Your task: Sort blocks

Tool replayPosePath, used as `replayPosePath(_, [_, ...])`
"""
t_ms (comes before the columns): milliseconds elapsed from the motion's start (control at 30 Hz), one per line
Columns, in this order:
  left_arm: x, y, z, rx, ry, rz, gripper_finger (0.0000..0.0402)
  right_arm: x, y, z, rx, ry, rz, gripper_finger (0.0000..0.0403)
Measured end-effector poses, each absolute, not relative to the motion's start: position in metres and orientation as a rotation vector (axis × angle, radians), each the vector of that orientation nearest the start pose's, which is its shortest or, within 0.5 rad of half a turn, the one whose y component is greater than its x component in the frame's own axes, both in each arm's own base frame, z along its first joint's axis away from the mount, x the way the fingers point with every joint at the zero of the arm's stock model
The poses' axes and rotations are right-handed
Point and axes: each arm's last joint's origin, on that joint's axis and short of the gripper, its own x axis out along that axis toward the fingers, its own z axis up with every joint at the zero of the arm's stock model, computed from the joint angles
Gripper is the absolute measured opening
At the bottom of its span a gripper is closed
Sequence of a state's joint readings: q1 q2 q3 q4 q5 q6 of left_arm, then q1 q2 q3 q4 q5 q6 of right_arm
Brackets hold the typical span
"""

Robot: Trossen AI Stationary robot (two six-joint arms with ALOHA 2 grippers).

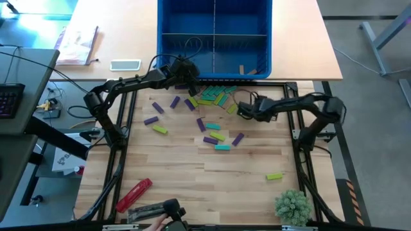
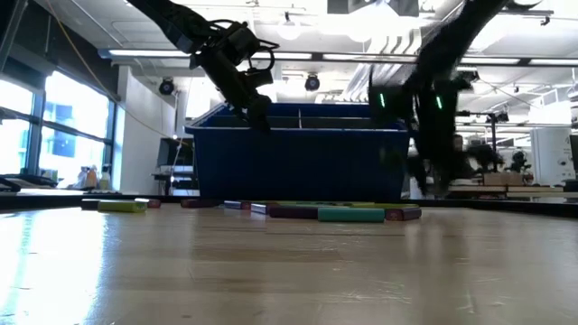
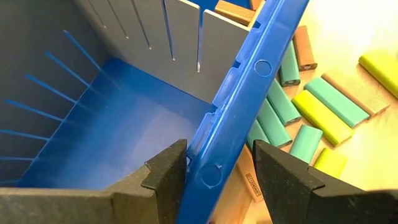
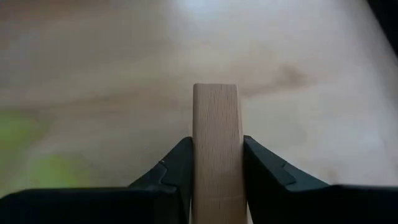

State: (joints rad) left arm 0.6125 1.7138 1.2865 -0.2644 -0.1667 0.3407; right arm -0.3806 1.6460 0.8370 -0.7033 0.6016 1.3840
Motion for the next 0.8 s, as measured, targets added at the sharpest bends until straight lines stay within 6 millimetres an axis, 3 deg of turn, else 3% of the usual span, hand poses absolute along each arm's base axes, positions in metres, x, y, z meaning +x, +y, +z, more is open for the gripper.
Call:
replayPosePath(267, [0.31,0.222,0.258,0.159,0.789,0.625,0.0164,0.268,-0.112,0.25,0.622,0.509,-1.329,0.0087])
replayPosePath(467, [0.312,0.219,0.258,0.167,0.788,0.62,0.0164,0.282,-0.142,0.308,0.372,0.341,-1.225,0.0087])
replayPosePath(667, [0.312,0.218,0.258,0.169,0.786,0.618,0.0164,0.274,-0.197,0.313,0.322,0.286,-1.168,0.0087])
replayPosePath(800, [0.313,0.218,0.258,0.169,0.784,0.617,0.0164,0.266,-0.231,0.297,0.363,0.309,-1.186,0.0087])
